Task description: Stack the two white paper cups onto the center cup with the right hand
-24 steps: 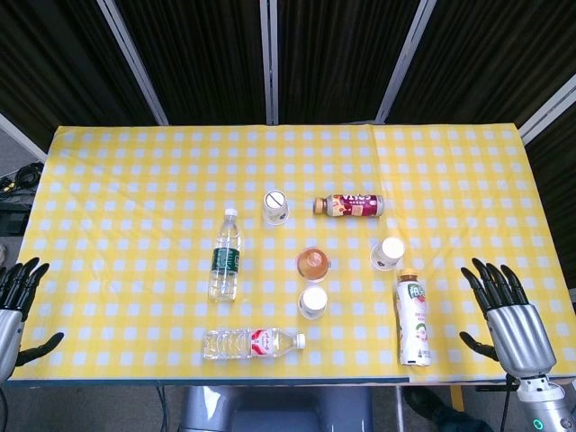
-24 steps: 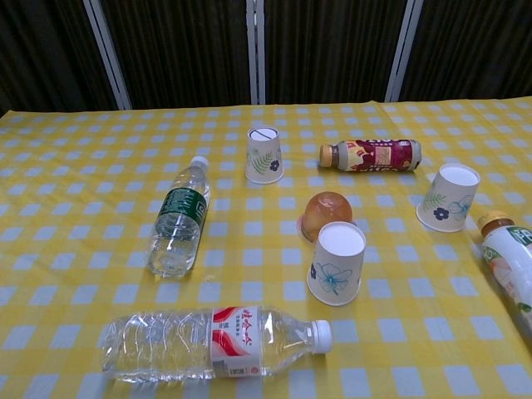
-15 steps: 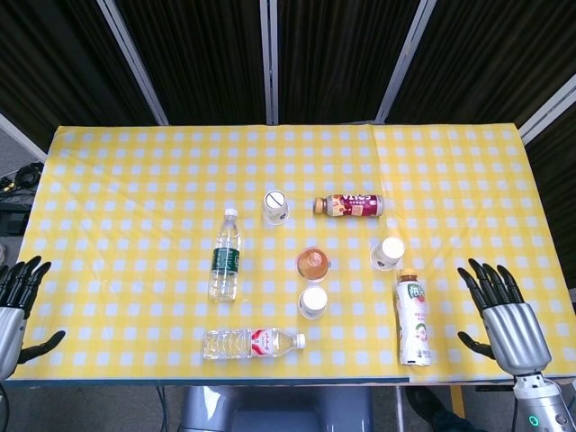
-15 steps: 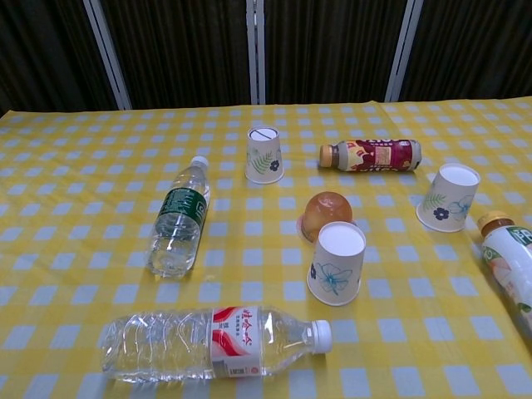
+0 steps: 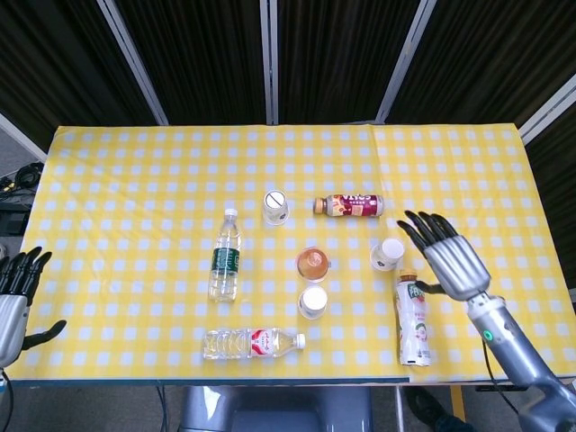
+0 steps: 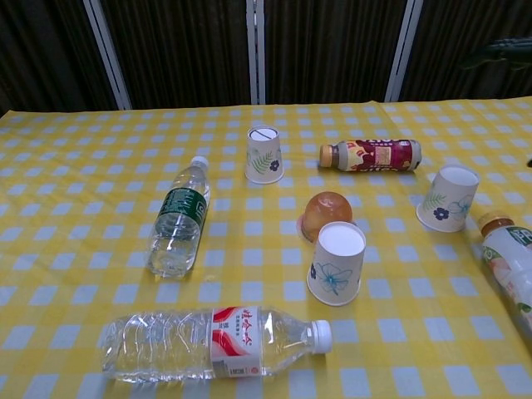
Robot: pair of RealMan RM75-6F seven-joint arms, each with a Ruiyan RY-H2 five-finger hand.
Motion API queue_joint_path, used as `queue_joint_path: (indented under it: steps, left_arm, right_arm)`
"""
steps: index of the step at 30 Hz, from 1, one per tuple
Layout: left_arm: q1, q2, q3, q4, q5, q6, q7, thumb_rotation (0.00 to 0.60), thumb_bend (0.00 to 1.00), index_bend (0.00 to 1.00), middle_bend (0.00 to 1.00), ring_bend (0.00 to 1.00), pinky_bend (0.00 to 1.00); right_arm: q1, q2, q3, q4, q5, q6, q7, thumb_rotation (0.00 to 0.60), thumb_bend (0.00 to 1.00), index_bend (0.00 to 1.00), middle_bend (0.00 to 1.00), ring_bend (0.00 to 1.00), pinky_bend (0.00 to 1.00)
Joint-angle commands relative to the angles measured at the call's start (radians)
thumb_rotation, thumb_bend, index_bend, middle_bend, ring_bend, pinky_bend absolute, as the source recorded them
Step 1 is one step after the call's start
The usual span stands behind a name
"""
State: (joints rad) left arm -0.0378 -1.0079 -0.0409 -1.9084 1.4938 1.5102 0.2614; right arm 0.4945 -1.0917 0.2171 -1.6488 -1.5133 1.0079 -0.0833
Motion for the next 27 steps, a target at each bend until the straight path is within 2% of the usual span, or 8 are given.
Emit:
queue_joint_path:
  steps: [1,6,10,13,17,27]
  left_arm:
    - [-0.017,-0.003,-0.025,0.002,-0.051,-0.021,0.013,0.600,0.00,0.00,0.00,0.00,0.00]
    - [-0.036,-0.006,-0.051,0.011,-0.125,-0.050,0.013,0.600,0.00,0.00,0.00,0.00,0.00]
    - [-0.049,-0.007,-0.060,0.019,-0.168,-0.074,0.016,0.600,0.00,0.00,0.00,0.00,0.00]
    - [-0.056,-0.007,-0.064,0.023,-0.186,-0.084,0.015,0.600,0.00,0.00,0.00,0.00,0.00]
    - [-0.062,-0.005,-0.069,0.030,-0.209,-0.095,0.007,0.600,0.00,0.00,0.00,0.00,0.00]
    - [-0.070,-0.004,-0.071,0.036,-0.232,-0.100,0.002,0.600,0.00,0.00,0.00,0.00,0.00]
  right_arm:
    - [0.247,-0.095,0.111,0.127,0.152,-0.266,0.069,0.600,0.01,0.03,0.06,0.00,0.20]
    - [0.399,-0.227,0.133,0.254,0.254,-0.405,0.033,0.600,0.07,0.04,0.09,0.00,0.23]
    - [0.507,-0.349,0.143,0.361,0.328,-0.462,-0.007,0.600,0.08,0.05,0.12,0.00,0.25]
    - [0.569,-0.437,0.143,0.448,0.381,-0.489,-0.028,0.600,0.08,0.07,0.13,0.00,0.25]
    - [0.648,-0.572,0.129,0.624,0.442,-0.508,-0.072,0.600,0.08,0.08,0.13,0.00,0.25]
    - [0.741,-0.766,0.132,0.919,0.506,-0.514,-0.093,0.600,0.10,0.10,0.14,0.02,0.25]
